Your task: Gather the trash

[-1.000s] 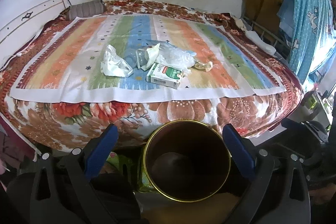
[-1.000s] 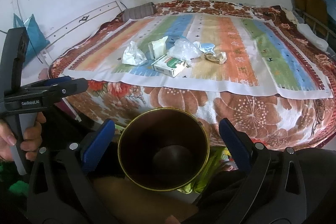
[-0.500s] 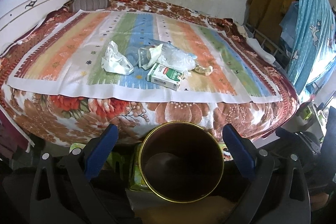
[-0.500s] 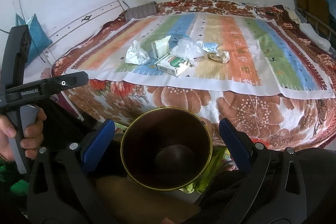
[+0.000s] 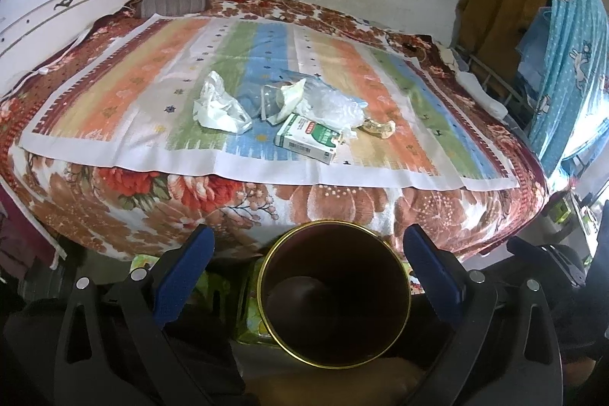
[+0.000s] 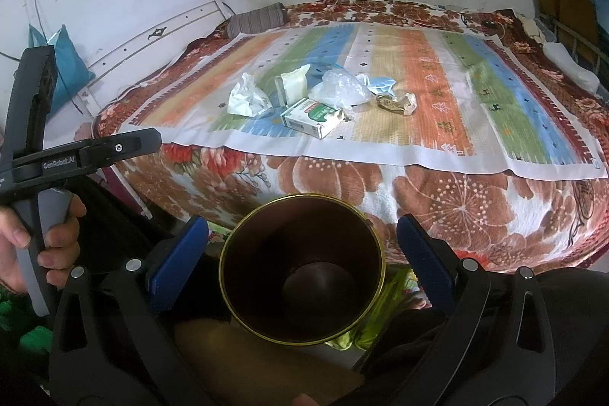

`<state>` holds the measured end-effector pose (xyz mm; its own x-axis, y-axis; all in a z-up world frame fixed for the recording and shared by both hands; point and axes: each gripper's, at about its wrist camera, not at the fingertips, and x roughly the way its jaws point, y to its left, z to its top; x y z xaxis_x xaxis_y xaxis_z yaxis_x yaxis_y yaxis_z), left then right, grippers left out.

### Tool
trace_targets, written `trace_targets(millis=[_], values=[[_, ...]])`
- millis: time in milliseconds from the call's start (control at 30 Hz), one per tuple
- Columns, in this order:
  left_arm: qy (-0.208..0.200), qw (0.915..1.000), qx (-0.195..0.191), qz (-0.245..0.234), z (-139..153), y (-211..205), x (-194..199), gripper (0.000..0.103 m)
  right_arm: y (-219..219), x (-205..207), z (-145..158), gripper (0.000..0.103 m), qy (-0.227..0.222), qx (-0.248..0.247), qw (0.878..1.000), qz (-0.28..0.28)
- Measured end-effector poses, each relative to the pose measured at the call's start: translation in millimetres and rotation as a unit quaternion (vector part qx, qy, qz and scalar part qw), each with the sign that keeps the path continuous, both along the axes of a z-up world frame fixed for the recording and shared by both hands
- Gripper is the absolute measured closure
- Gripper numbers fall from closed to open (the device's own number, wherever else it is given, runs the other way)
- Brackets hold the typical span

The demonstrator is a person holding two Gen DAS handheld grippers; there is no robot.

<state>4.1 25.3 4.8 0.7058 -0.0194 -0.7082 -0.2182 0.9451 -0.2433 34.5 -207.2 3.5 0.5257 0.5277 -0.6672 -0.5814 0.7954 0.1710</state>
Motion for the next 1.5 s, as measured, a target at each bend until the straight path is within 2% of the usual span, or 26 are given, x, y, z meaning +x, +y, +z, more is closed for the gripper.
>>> trace_targets(millis=[567, 733, 967, 1033, 1133, 1200, 1367, 1433, 1500], values=[[0.007, 0.9992, 0.040, -0.003, 2, -12, 3, 0.006, 2, -3, 0, 0.009, 0.001, -0.002, 1.000, 0.009], [0.004, 0.9997, 0.021, -0.008, 1, -8, 4, 0.006, 2, -2, -1, 0.009, 0.003, -0.001, 1.000, 0.011], [0.003, 0.9995, 0.029, -0.011, 0, -11, 8, 0.006, 8, 4, -5, 0.009, 0.017, -0.003, 1.000, 0.023], [0.006, 0.9994, 0.027, -0.021, 0, -12, 11, 0.006, 9, 8, -5, 0.009, 0.020, 0.000, 1.000, 0.025], [0.018, 0.9994, 0.028, -0.004, -1, -6, 20, 0.006, 11, 16, -4, 0.009, 0.030, 0.007, 0.999, 0.028], [0.022, 0.9997, 0.014, -0.003, 0, 1, 31, 0.006, 13, 22, -3, 0.009, 0.032, 0.008, 0.999, 0.031], [0.023, 0.9993, 0.028, 0.012, 5, 9, 45, 0.006, 21, 42, 1, 0.009, 0.035, 0.008, 0.999, 0.034], [0.028, 0.9990, 0.031, 0.018, 6, 13, 51, 0.006, 26, 52, 2, 0.009, 0.038, 0.001, 0.999, 0.036], [0.033, 0.9992, 0.018, 0.010, 8, 19, 58, 0.006, 32, 63, 0, 0.009, 0.035, -0.018, 0.999, 0.034]])
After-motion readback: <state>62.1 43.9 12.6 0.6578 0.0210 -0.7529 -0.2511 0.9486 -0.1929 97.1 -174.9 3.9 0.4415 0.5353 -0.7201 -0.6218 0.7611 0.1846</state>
